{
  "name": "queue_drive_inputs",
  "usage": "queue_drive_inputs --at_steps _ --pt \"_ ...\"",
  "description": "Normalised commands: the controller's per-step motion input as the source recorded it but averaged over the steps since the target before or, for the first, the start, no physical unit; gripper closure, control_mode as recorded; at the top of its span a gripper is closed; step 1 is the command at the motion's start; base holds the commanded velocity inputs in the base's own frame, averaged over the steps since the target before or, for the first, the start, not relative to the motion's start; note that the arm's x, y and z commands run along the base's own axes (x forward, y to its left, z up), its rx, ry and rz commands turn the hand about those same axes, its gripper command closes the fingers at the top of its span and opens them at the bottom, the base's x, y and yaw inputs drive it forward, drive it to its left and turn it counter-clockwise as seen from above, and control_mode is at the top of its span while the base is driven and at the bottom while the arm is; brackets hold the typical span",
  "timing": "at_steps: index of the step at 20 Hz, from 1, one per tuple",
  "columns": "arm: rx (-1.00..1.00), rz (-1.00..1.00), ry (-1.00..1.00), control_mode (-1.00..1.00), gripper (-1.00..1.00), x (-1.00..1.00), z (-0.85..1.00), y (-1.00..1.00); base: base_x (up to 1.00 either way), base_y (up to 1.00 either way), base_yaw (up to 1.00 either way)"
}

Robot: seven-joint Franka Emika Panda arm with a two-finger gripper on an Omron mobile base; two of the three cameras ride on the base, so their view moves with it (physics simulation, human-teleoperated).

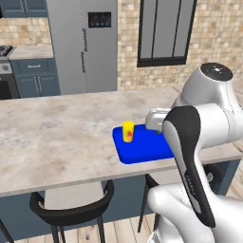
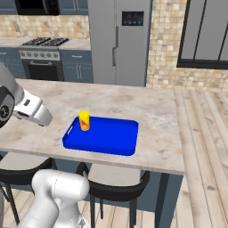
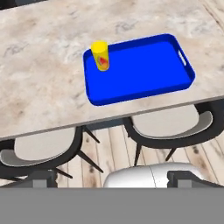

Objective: There is a tray on the dining counter. Grab the cup, mug, and pitcher and place them on the tray. The pitcher may be placed next to the tray if it cannot fit the tray.

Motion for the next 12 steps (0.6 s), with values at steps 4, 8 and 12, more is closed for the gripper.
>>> queue_drive_inputs --at_steps 4,8,12 --pt "-0.09 0.0 0.0 -1.0 -1.0 -0.42 0.31 0.0 0.0 0.0 0.0" --pt "-0.01 0.0 0.0 -1.0 -1.0 -0.4 0.55 0.0 0.0 0.0 0.0" --pt "0.0 0.0 0.01 -1.0 -1.0 -0.2 0.55 0.0 0.0 0.0 0.0"
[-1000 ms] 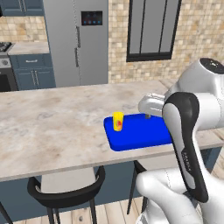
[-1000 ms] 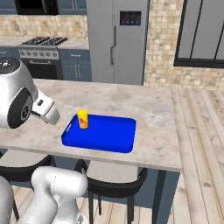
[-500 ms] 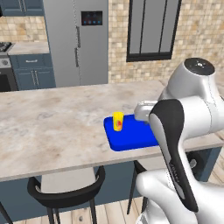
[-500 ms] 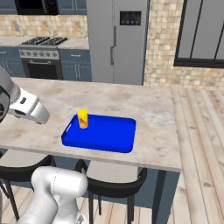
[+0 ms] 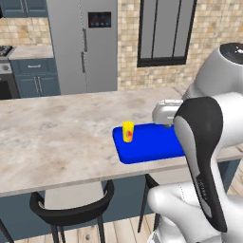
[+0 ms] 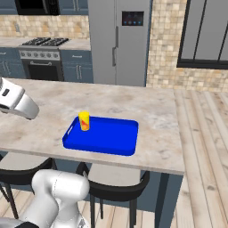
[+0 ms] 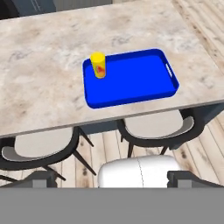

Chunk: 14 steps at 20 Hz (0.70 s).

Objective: There is a tray on the dining counter. Grab the cup, mug, and pitcher and place them on the tray. The pitcher may be placed next to the tray if it cannot fit the tray.

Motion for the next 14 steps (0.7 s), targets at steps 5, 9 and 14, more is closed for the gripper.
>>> queue_drive_inputs --at_steps 5,9,14 --pt "0.0 0.03 0.0 -1.0 -1.0 -0.42 0.39 -0.08 0.0 0.0 0.0" --pt "0.0 0.04 0.0 -1.0 -1.0 -0.28 0.09 -0.18 0.0 0.0 0.0" --pt "0.0 0.06 0.0 -1.0 -1.0 -0.08 0.0 -0.35 0.0 0.0 0.0"
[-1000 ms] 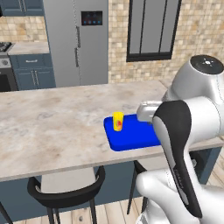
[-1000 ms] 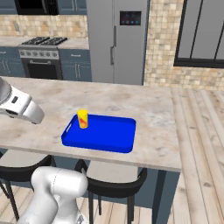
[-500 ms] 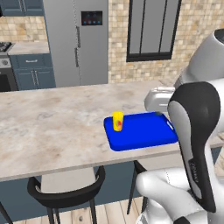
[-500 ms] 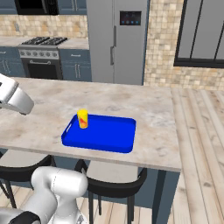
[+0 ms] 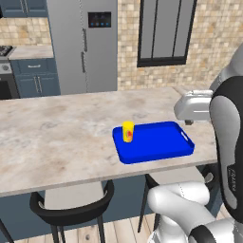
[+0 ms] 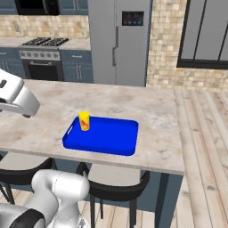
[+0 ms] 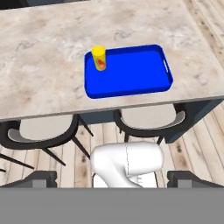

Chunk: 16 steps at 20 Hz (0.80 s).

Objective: There is a tray on the dining counter. Grab the cup, mug, and pitcher and place them on the tray. The pitcher may be placed next to the tray if it cannot fit the tray.

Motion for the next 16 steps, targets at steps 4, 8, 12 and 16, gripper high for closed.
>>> queue_drive_inputs --at_steps 4,8,12,16 --pt "0.0 0.07 0.0 -1.0 -1.0 -0.06 0.0 -0.38 0.0 0.0 0.0" --pt "0.0 0.01 0.0 -1.0 -1.0 0.0 -0.01 -0.15 0.0 0.0 0.0" --pt "-0.01 0.04 0.0 -1.0 -1.0 -0.04 -0.05 -0.1 0.0 0.0 0.0" --pt "-0.01 0.0 0.0 1.0 -1.0 -0.03 -0.05 0.0 -0.14 0.0 0.01"
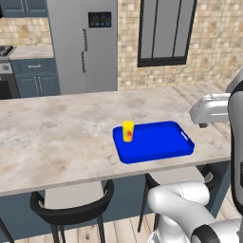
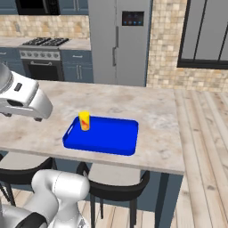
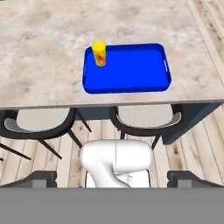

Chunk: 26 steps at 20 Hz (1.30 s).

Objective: There is a tray on the dining counter. Grab the cup, mug, and pitcher and place them on the tray. The pitcher may be placed next to the tray if it cannot fit the tray.

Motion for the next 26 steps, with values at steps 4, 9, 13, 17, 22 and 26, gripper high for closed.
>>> queue_drive_inputs --at_steps 4,9,13,17,22,26 --pt "0.0 0.0 0.0 1.0 -1.0 0.0 0.0 0.0 -0.93 0.0 0.11" --pt "0.0 0.0 0.0 1.0 -1.0 0.0 0.0 0.0 -1.0 0.07 0.25" --pt "0.0 0.0 0.0 1.0 -1.0 0.0 0.0 0.0 -1.0 0.33 0.47" --pt "0.0 0.0 0.0 1.0 -1.0 0.0 0.0 0.0 -0.76 0.5 0.81" --pt "0.0 0.0 0.0 1.0 -1.0 0.0 0.0 0.0 -0.13 0.36 0.98" --pt "0.0 0.0 0.0 1.0 -1.0 0.0 0.0 0.0 0.0 0.22 1.0"
